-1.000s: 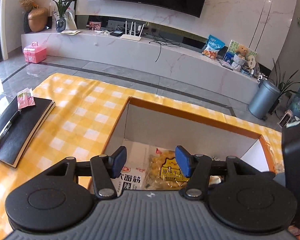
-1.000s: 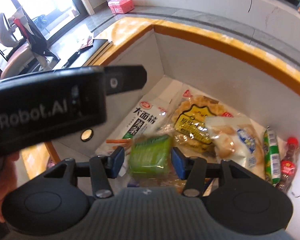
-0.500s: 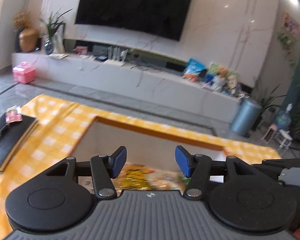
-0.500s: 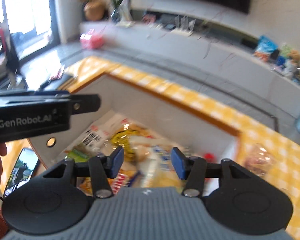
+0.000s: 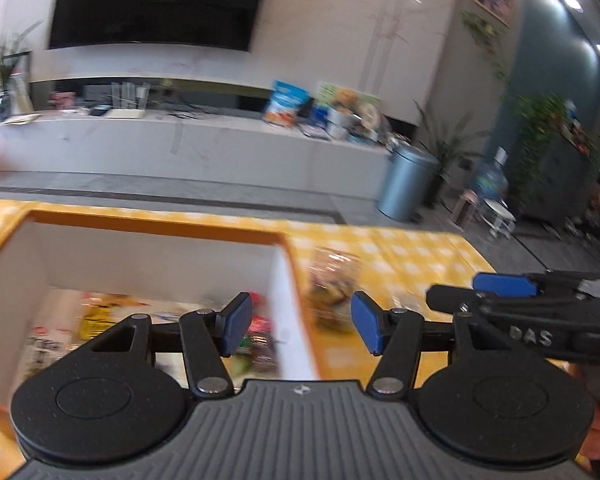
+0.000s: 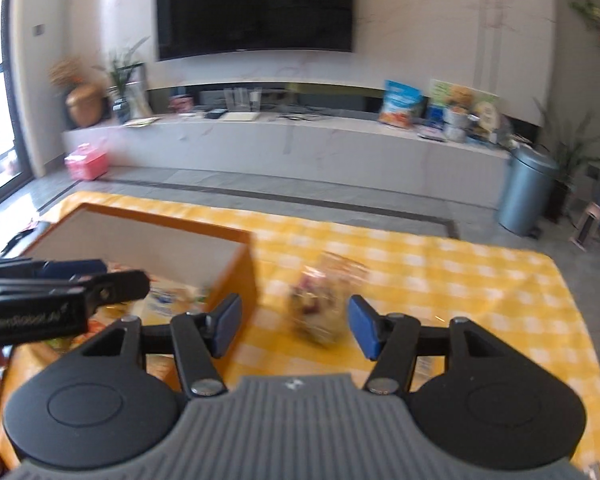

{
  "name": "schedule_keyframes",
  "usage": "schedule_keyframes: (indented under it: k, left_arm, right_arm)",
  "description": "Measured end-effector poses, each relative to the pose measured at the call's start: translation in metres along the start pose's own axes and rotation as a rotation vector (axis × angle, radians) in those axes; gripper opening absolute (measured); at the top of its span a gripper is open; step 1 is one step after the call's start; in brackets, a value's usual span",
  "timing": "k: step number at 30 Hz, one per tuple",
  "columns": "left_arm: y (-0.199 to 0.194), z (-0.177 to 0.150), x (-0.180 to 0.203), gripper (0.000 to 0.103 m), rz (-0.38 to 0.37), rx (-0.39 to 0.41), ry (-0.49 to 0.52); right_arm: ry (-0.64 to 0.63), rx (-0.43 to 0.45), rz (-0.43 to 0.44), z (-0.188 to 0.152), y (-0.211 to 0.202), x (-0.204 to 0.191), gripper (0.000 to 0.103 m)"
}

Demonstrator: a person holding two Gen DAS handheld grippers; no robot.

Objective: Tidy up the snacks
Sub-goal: 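Withdraw both tools from the box toward the remaining snacks, then grasp the dried-fruit chip bag with the left tool while the right tool grasps the white round-snack pack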

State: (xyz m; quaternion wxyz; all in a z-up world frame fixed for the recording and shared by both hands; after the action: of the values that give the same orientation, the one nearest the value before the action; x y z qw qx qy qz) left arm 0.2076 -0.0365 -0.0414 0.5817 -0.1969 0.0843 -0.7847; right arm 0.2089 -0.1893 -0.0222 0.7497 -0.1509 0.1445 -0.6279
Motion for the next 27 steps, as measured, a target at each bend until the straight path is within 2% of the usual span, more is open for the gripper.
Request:
schedule_keyframes:
  k: [5, 9, 12, 16, 19, 21, 23, 24, 27]
  left_arm:
    - [0.021, -0.012, 0.029, 0.067, -0.113, -0.073, -0.010]
    - [0.037, -0.018, 0.043, 0.066, -0.145, -0.120, 0.062]
    - [0.049, -0.022, 0.051, 0.066, -0.137, -0.149, 0.104]
    - [0.071, -0.022, 0.056, 0.065, -0.116, -0.228, 0.105]
    - [0.089, -0.020, 0.058, 0.066, -0.117, -0.282, 0.102]
    - [0.103, -0.020, 0.060, 0.068, -0.117, -0.311, 0.120]
    - [0.117, -0.020, 0.059, 0.072, -0.086, -0.334, 0.150]
    - [0.124, -0.018, 0.059, 0.072, -0.072, -0.340, 0.158]
    - [0.145, -0.017, 0.062, 0.075, -0.048, -0.364, 0.192]
  right_arm:
    - [0.073, 0.002, -0.078, -0.021, 0.001, 0.045, 0.055]
    - [0.115, -0.028, -0.107, -0.040, 0.011, 0.066, 0.051]
    - [0.154, -0.070, -0.117, -0.054, 0.021, 0.082, 0.051]
    - [0.198, -0.127, -0.117, -0.066, 0.040, 0.097, 0.051]
    - [0.208, -0.150, -0.150, -0.069, 0.056, 0.110, 0.051]
    - [0.209, -0.157, -0.164, -0.071, 0.064, 0.118, 0.053]
    - [0.208, -0.166, -0.179, -0.074, 0.073, 0.124, 0.054]
    - [0.214, -0.169, -0.178, -0.076, 0.077, 0.127, 0.059]
    - [0.248, -0.169, -0.174, -0.080, 0.083, 0.133, 0.062]
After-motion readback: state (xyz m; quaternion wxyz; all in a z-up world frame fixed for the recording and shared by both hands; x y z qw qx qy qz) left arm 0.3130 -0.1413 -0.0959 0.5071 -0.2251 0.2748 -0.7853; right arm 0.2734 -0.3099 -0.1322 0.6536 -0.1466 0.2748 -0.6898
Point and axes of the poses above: each gripper's, at about its wrist camera, not at the fingertips, and y roughly the way its jaws point, x to its right, z to its top, the point moved 9 cm from there along y, roughly the way its jaws point, and after that the axes turned 13 degrees about x, right-handed, at the moved point
